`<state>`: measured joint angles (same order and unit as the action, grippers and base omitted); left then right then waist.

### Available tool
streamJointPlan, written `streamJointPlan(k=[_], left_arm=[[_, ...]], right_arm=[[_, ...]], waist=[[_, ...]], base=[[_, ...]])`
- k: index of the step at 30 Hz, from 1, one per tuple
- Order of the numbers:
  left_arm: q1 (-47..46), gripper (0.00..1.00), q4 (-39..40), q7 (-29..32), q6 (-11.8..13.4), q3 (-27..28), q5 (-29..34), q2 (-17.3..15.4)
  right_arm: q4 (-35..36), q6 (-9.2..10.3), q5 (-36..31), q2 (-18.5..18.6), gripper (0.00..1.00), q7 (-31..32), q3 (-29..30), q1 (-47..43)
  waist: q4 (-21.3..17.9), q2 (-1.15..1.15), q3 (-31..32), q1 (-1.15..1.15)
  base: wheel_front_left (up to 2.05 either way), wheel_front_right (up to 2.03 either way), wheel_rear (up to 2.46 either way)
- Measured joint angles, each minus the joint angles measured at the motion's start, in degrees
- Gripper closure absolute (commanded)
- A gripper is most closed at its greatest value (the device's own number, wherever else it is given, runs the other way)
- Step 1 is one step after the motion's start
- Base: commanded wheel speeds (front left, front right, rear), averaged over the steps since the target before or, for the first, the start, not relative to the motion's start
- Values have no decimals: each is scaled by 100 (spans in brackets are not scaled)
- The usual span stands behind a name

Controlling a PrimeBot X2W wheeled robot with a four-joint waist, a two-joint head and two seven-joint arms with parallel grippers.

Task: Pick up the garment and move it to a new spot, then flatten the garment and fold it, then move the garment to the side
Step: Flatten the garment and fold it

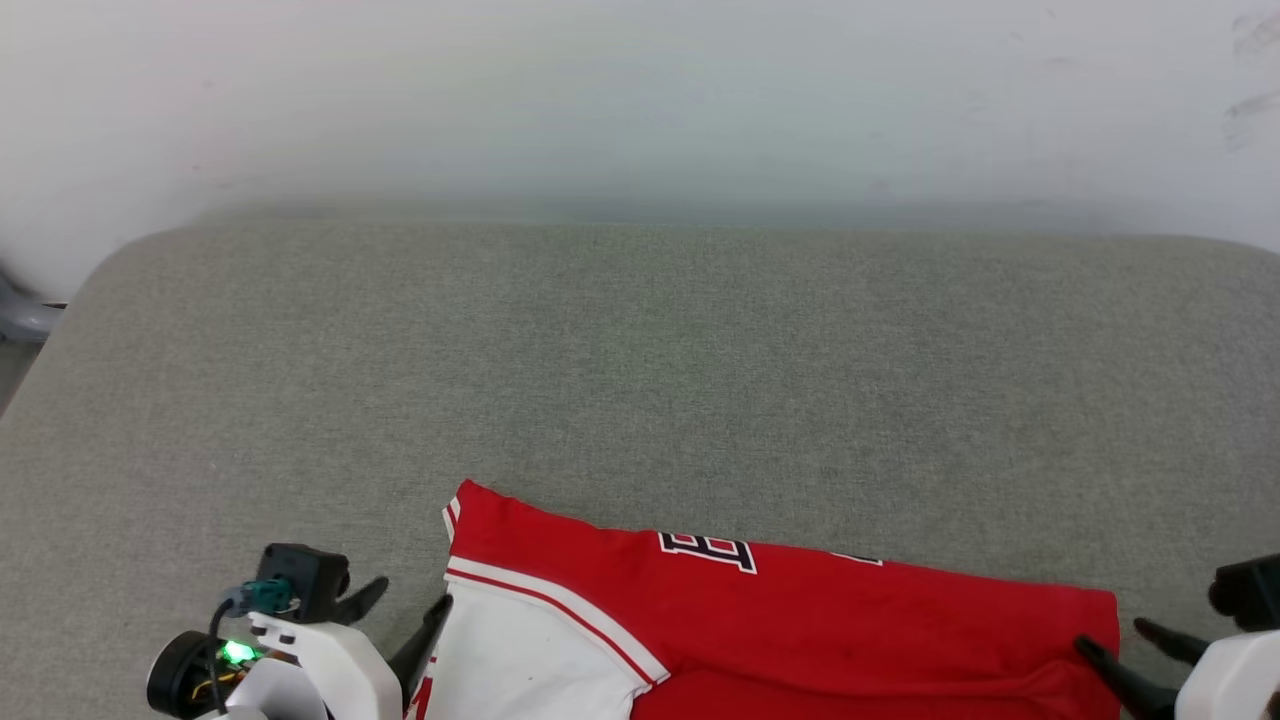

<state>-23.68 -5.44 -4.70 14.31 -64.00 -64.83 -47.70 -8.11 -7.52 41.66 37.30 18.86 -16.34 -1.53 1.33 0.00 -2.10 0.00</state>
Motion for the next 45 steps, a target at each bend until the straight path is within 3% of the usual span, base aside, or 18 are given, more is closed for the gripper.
streamJointPlan(k=[6,11,13,16,21,30,43,44,45], left_arm=[[181,0,224,-850,690,412,271,44],[406,0,413,-1020,1152,1006,706,257],[521,0,570,-1021,1318,1438,1152,408],[829,0,766,-1028,1500,2072,1796,657],[1436,0,1035,-1028,1599,2929,2797,1111],[2312,0,1249,-1028,1433,3867,4133,1998],[2806,0,1068,-1029,612,4770,5421,3187],[2839,0,1036,-1029,538,4840,5478,3255],[2858,0,995,-1029,464,4894,5547,3311]], right_arm=[[358,0,126,205,0,421,453,-147],[357,1,341,283,0,1051,730,-202],[312,1,423,319,0,1292,825,-199],[199,1,525,316,0,1600,927,-186],[-45,1,625,174,0,1982,1009,-94],[-489,1,615,-131,0,2153,970,119],[-1205,3,520,-311,0,1915,460,304],[-1238,4,530,-309,25,1868,422,325],[-1276,4,565,-309,83,1824,386,343]], waist=[[69,0,70,0],[160,0,60,0],[210,0,42,0],[285,0,-5,0],[431,0,-85,0],[639,0,-244,0],[777,0,-388,-1],[772,0,-388,-1],[768,0,-385,-2]], base=[[0,0,0],[0,0,0],[0,0,0],[0,0,0],[0,0,0],[0,0,0],[0,0,0],[0,0,0],[0,0,0]])
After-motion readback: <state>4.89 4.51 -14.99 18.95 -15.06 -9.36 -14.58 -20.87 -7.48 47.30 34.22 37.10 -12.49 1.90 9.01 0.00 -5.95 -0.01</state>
